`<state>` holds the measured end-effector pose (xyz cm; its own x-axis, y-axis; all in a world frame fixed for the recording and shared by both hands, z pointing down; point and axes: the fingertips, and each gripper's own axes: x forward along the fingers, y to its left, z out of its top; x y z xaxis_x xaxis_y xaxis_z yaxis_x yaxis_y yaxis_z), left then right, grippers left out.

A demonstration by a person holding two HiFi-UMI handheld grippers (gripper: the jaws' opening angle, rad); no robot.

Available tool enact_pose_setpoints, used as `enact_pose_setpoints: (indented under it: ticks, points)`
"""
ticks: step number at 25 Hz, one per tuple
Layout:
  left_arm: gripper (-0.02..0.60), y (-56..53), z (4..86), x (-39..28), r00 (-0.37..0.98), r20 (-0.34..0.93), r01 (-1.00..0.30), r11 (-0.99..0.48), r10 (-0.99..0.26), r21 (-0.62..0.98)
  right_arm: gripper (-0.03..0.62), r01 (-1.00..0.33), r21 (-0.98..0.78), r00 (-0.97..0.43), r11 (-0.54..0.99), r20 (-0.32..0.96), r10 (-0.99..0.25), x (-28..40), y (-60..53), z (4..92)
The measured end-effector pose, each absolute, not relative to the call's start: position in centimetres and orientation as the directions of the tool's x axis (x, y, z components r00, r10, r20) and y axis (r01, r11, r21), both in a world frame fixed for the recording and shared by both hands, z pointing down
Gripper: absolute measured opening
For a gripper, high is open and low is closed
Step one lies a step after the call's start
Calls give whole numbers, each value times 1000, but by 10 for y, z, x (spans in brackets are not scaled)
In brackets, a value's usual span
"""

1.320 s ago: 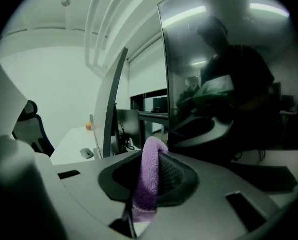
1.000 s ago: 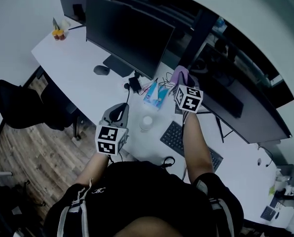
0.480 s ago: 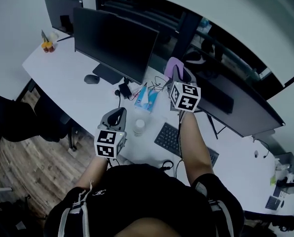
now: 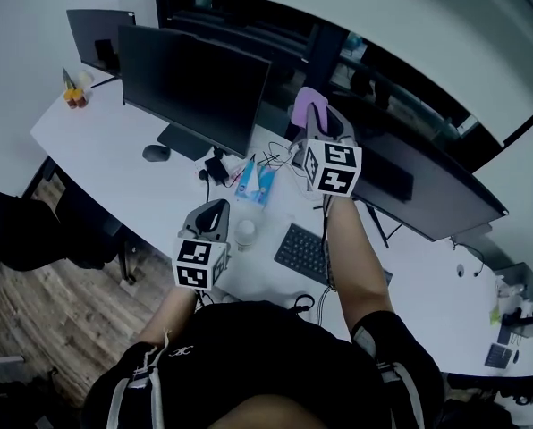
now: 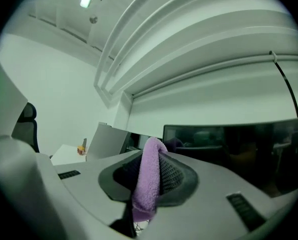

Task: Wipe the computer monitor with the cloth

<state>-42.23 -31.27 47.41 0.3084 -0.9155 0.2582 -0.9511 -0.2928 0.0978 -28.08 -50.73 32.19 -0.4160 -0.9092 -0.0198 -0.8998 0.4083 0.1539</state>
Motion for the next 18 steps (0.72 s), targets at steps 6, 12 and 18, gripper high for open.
enact_pose_setpoints:
  ticks: [6, 12, 18]
  points:
    - [14, -309, 474, -423, 305, 257, -952, -288, -917, 101, 80, -902, 175, -410, 394, -69, -909, -282, -505, 291]
    - [14, -309, 469, -420, 301, 258, -953, -285, -918, 99, 80, -908, 172, -404, 383, -106, -909, -275, -500, 266]
    - [14, -311, 470, -405, 323, 273, -946, -312, -906, 85, 80, -926, 129, -373, 356, -152, -915, -250, -489, 250]
